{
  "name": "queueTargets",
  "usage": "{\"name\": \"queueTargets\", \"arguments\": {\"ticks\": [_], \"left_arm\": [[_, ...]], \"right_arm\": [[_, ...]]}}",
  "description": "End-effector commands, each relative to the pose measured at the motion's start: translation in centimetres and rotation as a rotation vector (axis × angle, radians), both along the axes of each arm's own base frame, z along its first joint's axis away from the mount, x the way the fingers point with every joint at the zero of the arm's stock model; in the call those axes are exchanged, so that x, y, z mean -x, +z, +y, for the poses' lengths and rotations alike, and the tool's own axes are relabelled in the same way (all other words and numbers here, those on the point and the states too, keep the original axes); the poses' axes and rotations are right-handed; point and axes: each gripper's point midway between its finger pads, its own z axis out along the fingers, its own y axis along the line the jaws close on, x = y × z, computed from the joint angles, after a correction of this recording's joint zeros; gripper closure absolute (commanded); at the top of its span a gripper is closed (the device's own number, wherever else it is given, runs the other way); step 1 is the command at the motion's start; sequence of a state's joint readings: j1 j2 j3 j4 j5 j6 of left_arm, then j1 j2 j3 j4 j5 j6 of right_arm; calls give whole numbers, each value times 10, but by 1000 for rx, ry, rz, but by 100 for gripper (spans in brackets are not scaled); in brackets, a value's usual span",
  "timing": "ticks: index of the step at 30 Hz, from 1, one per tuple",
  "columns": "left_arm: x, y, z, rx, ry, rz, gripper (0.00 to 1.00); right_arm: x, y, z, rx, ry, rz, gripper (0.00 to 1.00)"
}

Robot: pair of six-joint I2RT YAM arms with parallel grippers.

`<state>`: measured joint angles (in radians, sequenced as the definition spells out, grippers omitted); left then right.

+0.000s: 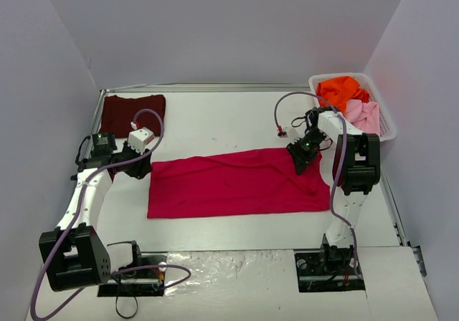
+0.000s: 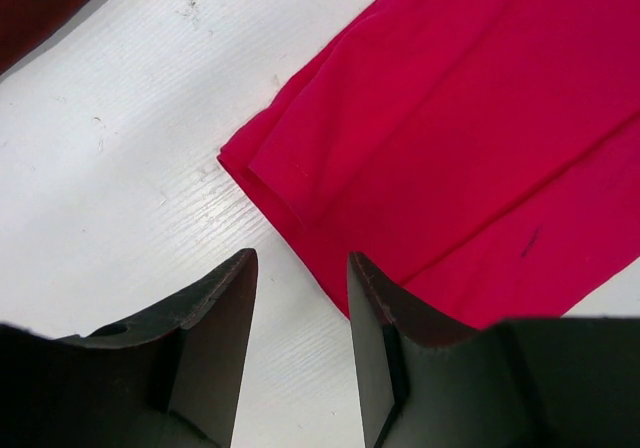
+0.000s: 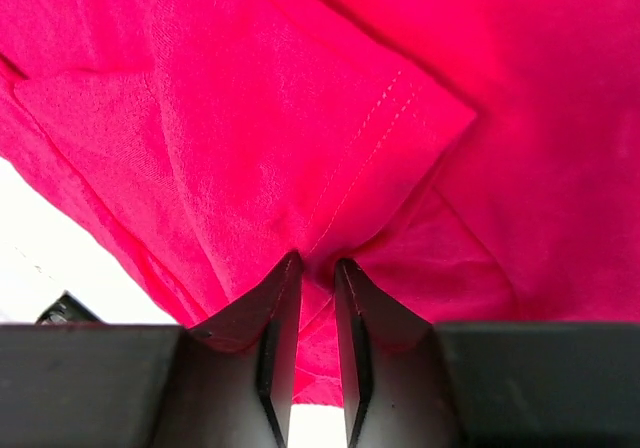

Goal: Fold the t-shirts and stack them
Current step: Fold the other side of the tshirt into a rectangle

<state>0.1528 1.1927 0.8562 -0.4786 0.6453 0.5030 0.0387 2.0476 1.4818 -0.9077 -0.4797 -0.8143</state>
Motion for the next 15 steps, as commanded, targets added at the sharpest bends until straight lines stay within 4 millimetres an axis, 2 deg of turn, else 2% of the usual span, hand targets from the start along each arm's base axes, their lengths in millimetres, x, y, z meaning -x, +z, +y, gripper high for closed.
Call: {"name": "queueTargets", "arguments": {"ticks": [1, 2, 7, 15], "left_arm": [[-4, 20, 1, 7, 13, -49, 60], [-3, 20, 1, 9, 13, -49, 60], [-1, 24, 0, 14, 11, -59, 60], [2, 25, -1, 12, 11, -69, 60]], "right_arm": [[17, 18, 1, -18, 4, 14, 84], [18, 24, 1, -17, 3, -5, 84], [30, 41, 1, -13, 0, -36, 99], [59, 58, 19, -22, 57, -63, 99]]}}
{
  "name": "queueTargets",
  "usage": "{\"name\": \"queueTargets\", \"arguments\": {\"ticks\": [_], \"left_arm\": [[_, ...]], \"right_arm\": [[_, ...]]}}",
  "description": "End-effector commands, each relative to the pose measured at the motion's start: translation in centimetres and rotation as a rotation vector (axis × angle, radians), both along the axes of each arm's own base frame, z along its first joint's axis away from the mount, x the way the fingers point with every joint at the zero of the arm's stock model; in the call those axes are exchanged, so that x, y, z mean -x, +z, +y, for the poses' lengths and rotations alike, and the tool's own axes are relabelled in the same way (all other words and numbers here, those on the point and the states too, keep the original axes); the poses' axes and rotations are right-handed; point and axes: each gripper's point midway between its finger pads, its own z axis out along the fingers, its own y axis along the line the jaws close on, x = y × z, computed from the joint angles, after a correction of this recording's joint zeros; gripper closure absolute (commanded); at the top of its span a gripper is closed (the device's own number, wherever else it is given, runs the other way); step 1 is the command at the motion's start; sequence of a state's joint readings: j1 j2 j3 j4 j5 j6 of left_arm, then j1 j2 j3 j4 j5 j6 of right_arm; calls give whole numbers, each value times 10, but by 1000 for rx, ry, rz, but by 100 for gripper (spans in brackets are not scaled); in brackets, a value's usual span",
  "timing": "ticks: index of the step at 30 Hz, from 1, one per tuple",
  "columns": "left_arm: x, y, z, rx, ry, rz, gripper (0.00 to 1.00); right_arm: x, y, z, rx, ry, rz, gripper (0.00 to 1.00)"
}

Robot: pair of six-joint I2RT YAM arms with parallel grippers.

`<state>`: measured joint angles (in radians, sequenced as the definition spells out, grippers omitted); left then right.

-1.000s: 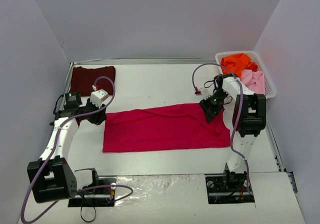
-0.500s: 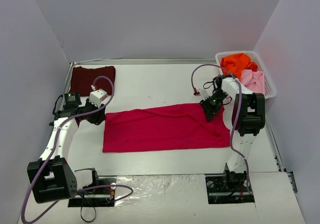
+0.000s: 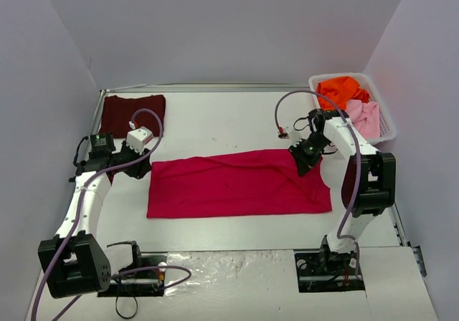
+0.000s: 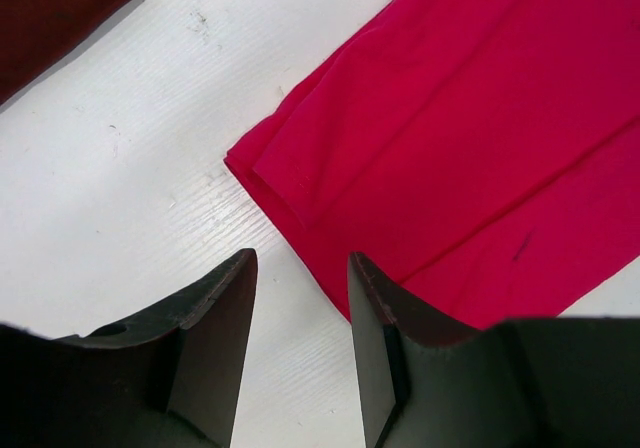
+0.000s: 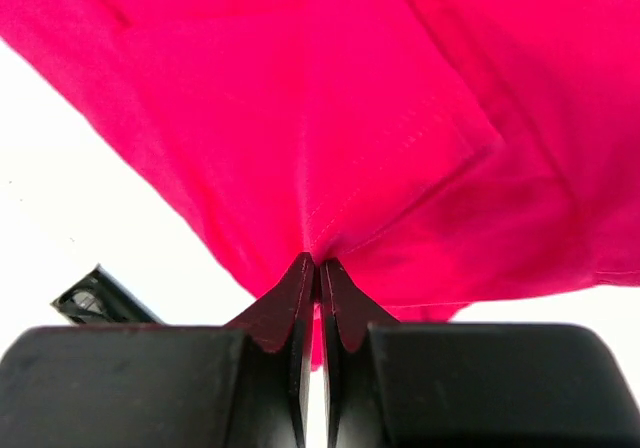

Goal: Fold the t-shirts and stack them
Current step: Fold the other side of the tshirt into a rectangle

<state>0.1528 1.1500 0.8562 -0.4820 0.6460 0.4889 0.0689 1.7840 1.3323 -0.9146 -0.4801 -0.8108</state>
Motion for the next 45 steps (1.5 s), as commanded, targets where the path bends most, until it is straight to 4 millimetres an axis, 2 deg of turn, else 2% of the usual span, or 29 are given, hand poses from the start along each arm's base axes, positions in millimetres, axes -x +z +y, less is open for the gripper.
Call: {"name": "queueTargets", "arguments": {"ticks": [1, 9, 13, 18, 19, 20, 24, 29, 32, 37, 40, 45], "left_arm": [[0, 13, 0, 9, 4, -36, 60], [5, 13, -1, 5, 1, -45, 59], [6, 13, 0, 0, 3, -46, 59], [6, 11, 0, -2, 2, -44, 59], [6, 11, 0, -2, 2, -44, 59], [6, 10, 1, -3, 3, -42, 59], [6, 8, 1, -8, 3, -43, 59], [7, 7, 0, -1, -4, -39, 59], [7, 9, 0, -4, -6, -49, 59], [7, 9, -4, 10, -19, -56, 59], [7, 8, -4, 10, -19, -55, 59], [11, 12, -5, 10, -23, -66, 59]], "right_arm": [[29, 13, 14, -16, 39, 42, 99], [64, 5, 34, -4, 126, 110, 97], [76, -3, 35, 38, 162, 140, 95], [81, -8, 43, 73, 208, 158, 94], [82, -12, 45, 78, 213, 177, 93], [83, -14, 47, 81, 225, 185, 86], [85, -27, 56, 90, 246, 224, 79], [80, -35, 65, 84, 239, 248, 76], [73, -23, 74, 67, 231, 207, 76], [57, 16, 89, -1, 208, 80, 74], [54, 23, 93, -22, 200, 59, 71], [46, 16, 88, -7, 183, 57, 72]]}}
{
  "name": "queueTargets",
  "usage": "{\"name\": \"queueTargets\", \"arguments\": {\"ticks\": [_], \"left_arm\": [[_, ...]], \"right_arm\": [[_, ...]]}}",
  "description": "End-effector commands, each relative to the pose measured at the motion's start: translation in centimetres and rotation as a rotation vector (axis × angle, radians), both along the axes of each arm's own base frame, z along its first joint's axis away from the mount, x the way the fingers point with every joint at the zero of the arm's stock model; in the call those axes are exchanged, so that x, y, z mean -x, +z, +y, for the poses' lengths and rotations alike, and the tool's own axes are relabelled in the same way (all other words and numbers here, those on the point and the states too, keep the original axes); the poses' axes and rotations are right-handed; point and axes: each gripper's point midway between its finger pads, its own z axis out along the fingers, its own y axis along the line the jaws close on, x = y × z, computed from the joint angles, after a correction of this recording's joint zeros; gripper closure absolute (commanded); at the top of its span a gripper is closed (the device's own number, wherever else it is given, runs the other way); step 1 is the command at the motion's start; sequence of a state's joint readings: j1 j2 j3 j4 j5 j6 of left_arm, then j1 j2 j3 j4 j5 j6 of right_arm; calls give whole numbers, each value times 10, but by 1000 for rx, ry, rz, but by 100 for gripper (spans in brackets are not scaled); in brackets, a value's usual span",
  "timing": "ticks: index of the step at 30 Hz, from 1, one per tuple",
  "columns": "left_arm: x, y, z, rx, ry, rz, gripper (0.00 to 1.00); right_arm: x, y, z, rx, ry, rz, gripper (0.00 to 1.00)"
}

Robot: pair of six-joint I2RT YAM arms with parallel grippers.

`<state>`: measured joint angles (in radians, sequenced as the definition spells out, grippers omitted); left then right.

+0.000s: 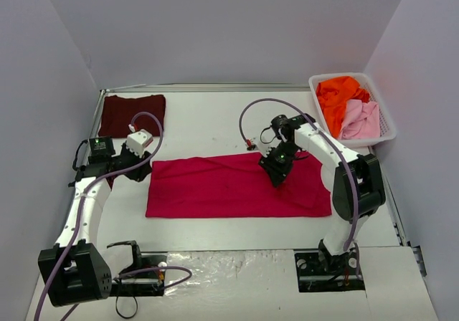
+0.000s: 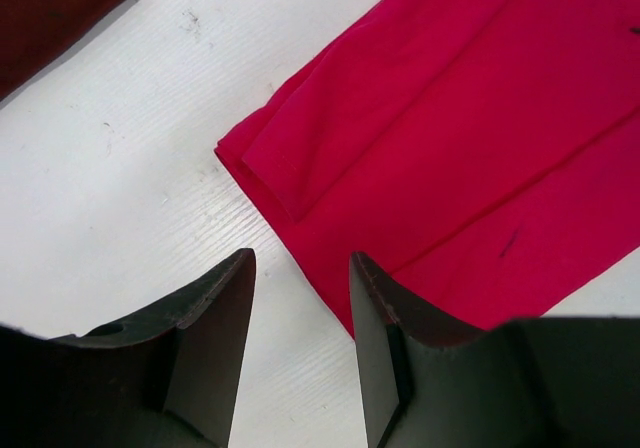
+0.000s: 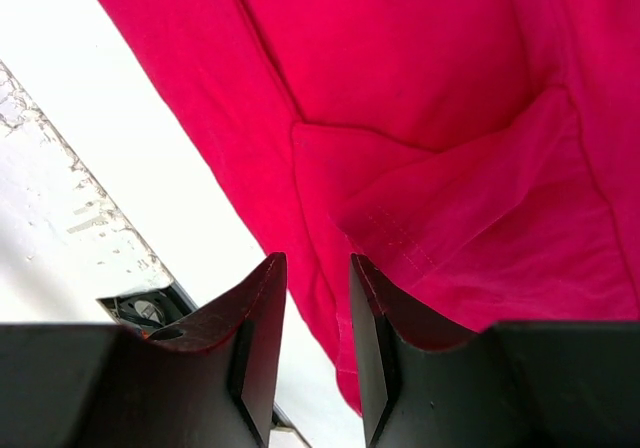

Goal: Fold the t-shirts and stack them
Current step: Fold the other side of the tshirt into a rectangle

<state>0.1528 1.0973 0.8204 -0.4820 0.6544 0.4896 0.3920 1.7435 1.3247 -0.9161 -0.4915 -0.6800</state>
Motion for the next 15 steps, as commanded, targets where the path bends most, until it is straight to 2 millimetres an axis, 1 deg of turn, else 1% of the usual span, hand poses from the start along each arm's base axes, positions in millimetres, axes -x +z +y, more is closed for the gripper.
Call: {"name": "queueTargets", "arguments": {"ticks": [1, 2, 5, 8, 10, 11, 15], "left_arm": [[2, 13, -2, 4, -15, -59, 59], [3, 14, -2, 5, -14, -61, 59], [4, 13, -2, 8, -12, -59, 59], [4, 13, 0, 17, -6, -55, 58], [4, 15, 1, 20, -5, -59, 58], [4, 14, 1, 24, -5, -57, 58], [4, 14, 1, 25, -3, -56, 58]], "right_arm": [[5, 6, -4, -1, -22, 32, 72], [1, 7, -5, -8, -34, 19, 72], [-8, 2, -12, 29, -67, -19, 73], [-19, -6, -26, 76, -107, -49, 75], [-26, -8, -32, 75, -130, -54, 78], [-30, -10, -39, 76, -151, -47, 80], [-33, -20, -49, 93, -172, -29, 84]]}}
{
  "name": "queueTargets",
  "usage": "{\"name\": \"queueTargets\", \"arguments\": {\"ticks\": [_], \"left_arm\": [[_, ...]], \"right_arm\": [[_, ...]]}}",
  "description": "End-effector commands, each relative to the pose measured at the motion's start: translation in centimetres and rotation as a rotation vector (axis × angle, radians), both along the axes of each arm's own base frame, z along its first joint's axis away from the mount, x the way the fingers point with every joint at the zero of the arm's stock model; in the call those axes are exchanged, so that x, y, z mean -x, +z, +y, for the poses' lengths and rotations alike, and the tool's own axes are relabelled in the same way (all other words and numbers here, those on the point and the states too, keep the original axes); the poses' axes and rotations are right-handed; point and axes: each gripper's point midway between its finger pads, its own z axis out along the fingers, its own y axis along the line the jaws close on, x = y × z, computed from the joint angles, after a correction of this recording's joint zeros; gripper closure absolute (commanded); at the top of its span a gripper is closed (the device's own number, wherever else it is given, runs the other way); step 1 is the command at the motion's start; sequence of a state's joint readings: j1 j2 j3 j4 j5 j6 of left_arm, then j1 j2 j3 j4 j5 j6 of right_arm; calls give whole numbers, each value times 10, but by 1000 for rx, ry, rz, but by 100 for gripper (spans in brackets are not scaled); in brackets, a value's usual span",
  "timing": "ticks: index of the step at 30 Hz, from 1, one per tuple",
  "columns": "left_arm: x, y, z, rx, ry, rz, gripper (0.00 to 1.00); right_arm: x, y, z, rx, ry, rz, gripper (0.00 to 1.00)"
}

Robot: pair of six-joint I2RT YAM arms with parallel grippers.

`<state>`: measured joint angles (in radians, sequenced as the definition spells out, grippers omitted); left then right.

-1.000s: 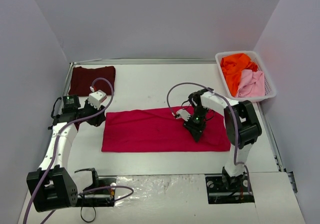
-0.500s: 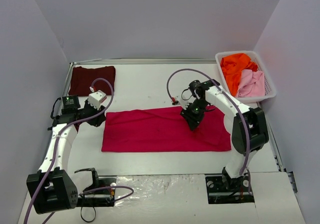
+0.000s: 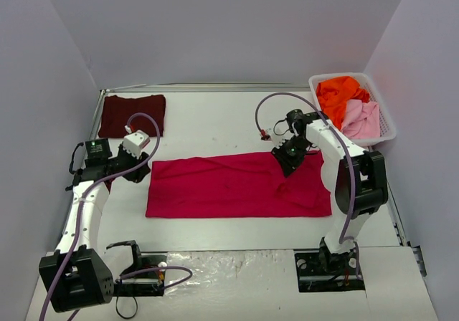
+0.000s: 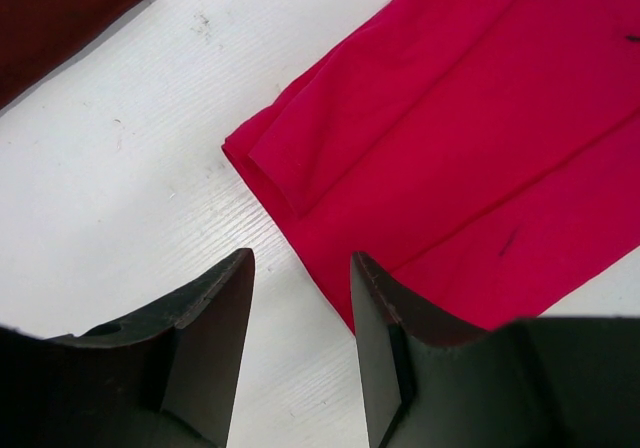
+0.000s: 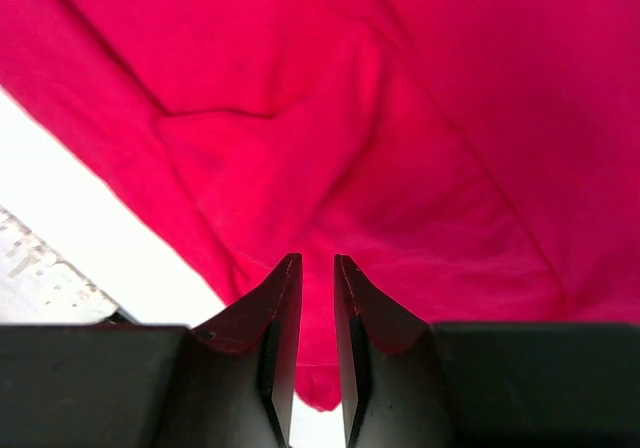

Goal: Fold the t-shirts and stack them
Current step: Fold the other side of the tshirt into a rectangle

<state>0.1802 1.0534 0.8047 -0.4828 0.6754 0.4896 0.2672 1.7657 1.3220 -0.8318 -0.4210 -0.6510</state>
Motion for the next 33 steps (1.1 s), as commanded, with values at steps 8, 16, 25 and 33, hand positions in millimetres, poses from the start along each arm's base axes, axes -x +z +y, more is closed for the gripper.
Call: {"name": "queueTargets", "arguments": {"ticks": [8, 16, 25, 33], "left_arm": [[0, 7, -2, 14, -16, -26, 57], [0, 6, -2, 14, -14, -25, 56], [-2, 4, -1, 5, -19, -27, 55], [-16, -3, -8, 65, -60, 22, 52]], "right_arm": [[21, -28, -2, 53, 9, 99, 86], [36, -34, 26, 51, 69, 120, 87], [22, -17, 25, 68, 51, 53, 86], [1, 17, 32, 57, 66, 6, 81]]}}
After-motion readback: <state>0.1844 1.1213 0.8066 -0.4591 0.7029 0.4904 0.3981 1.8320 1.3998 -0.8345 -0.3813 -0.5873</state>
